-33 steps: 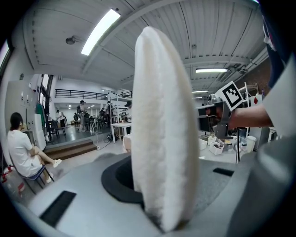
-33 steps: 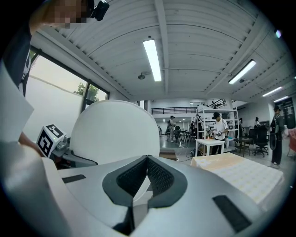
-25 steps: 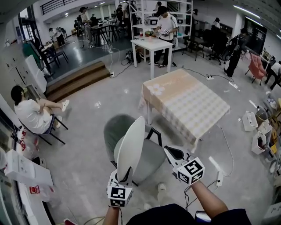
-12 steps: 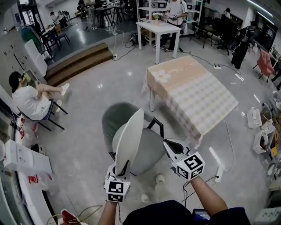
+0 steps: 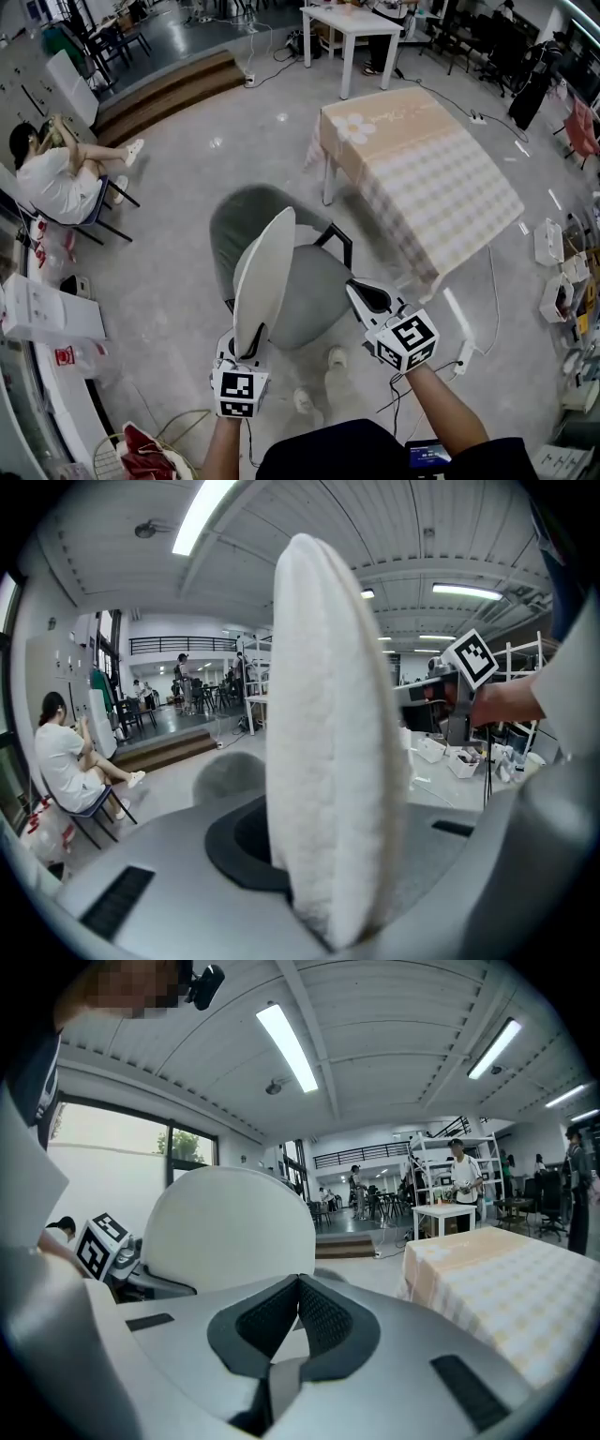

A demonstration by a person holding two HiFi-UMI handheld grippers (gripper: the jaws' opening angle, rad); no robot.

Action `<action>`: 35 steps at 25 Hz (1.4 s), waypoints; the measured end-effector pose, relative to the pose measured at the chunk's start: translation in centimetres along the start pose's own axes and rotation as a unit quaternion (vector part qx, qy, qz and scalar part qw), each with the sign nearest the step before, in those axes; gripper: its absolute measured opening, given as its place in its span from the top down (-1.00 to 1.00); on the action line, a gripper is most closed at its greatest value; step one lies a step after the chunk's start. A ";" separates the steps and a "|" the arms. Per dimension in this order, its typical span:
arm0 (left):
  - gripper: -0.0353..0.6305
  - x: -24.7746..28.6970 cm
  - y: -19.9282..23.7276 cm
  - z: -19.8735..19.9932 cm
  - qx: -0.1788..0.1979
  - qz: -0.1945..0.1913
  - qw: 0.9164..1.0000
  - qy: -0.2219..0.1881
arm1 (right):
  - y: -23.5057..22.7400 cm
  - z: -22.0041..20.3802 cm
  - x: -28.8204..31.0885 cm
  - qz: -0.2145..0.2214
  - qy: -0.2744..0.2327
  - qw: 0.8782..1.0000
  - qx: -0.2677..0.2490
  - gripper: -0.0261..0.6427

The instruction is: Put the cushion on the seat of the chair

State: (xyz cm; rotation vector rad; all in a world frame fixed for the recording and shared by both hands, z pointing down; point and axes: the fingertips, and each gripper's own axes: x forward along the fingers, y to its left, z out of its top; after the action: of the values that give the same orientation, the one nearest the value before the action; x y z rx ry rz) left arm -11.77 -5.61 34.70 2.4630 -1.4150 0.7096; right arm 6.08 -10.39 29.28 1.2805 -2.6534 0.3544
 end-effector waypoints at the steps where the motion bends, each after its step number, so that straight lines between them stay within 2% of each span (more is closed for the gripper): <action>1: 0.68 0.3 0.1 -0.2 0.001 0.001 1.000 0.002 | -0.2 -0.3 0.2 0.000 0.002 1.000 0.002 0.87; 17: 0.68 5.0 0.4 -4.5 -0.002 -0.012 0.999 0.040 | -1.3 -7.8 4.4 0.030 0.065 0.997 0.025 0.87; 23: 0.68 5.5 -0.2 -6.2 -0.020 -0.016 0.998 0.049 | -1.3 -9.8 5.4 0.046 0.079 0.995 0.026 0.87; 30: 0.68 5.4 -0.6 -7.3 -0.031 -0.048 0.997 0.046 | -1.8 -11.3 6.1 0.064 0.081 0.994 0.031 0.86; 35: 0.68 5.3 -1.1 -8.1 -0.020 -0.070 0.996 0.047 | -2.0 -13.1 6.5 0.079 0.093 0.992 0.043 0.86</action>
State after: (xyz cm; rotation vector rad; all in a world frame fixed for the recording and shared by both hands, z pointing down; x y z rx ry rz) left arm -11.06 -5.74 44.39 2.4349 -1.1992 0.7495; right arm 4.34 -12.72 43.79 1.0062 -2.6111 0.5850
